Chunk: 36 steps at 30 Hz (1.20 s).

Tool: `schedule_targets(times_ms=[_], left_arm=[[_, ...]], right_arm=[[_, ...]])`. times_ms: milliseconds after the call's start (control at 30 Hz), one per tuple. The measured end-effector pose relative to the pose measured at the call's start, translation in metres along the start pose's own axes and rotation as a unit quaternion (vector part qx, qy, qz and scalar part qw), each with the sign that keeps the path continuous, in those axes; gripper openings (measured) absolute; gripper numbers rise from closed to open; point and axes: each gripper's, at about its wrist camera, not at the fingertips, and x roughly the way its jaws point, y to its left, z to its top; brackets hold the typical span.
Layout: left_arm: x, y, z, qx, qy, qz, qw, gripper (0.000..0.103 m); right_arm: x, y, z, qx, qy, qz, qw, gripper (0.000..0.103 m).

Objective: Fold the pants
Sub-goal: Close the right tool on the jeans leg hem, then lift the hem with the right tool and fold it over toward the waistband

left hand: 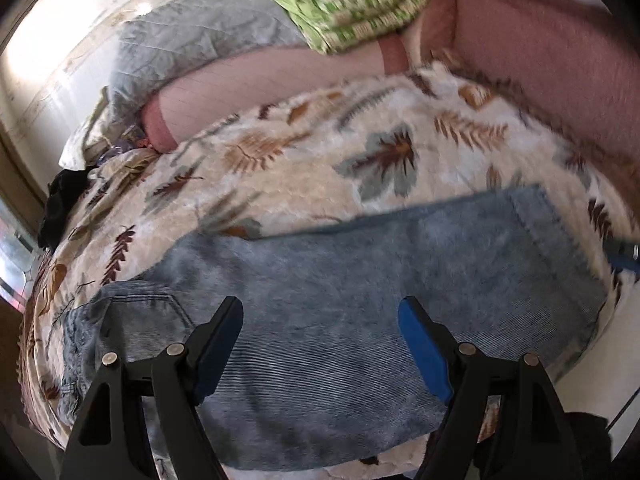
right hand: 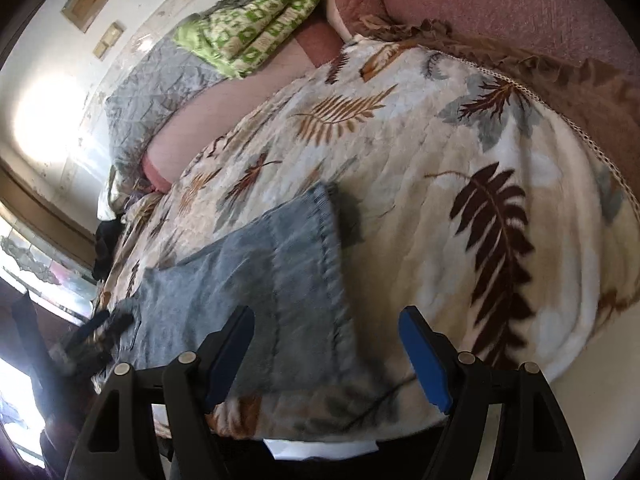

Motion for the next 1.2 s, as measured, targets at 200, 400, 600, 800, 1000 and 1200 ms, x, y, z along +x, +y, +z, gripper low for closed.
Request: schedule_targets(times_ms=[200, 400, 600, 800, 1000, 1200], left_arm=[[0.035, -0.021, 0.017, 0.023, 0.026, -0.004, 0.9994, 0.081], [0.068, -0.021, 0.019, 0.014, 0.061, 0.012, 0.9980, 0.081], [0.071, -0.010, 0.015, -0.001, 0.076, 0.006, 0.9971, 0.081], [0.045, 0.031, 0.013, -0.036, 0.051, 0.014, 0.9980, 0.081], [0.014, 0.098, -0.009, -0.102, 0.033, 0.018, 0.9941, 0.081], [-0.015, 0.166, -0.036, -0.152, 0.007, 0.053, 0.9869, 0.081]], right_arm=[[0.042, -0.017, 0.025, 0.006, 0.056, 0.045, 0.997, 0.079], [0.063, -0.013, 0.039, 0.002, 0.086, 0.120, 0.989, 0.055], [0.089, 0.010, 0.039, -0.014, 0.126, 0.114, 0.985, 0.020], [0.063, 0.041, 0.044, -0.012, 0.093, 0.108, 0.990, 0.018], [0.031, 0.114, 0.050, -0.034, 0.079, 0.123, 0.989, 0.018], [0.056, 0.214, 0.029, -0.071, 0.113, 0.161, 0.978, 0.040]])
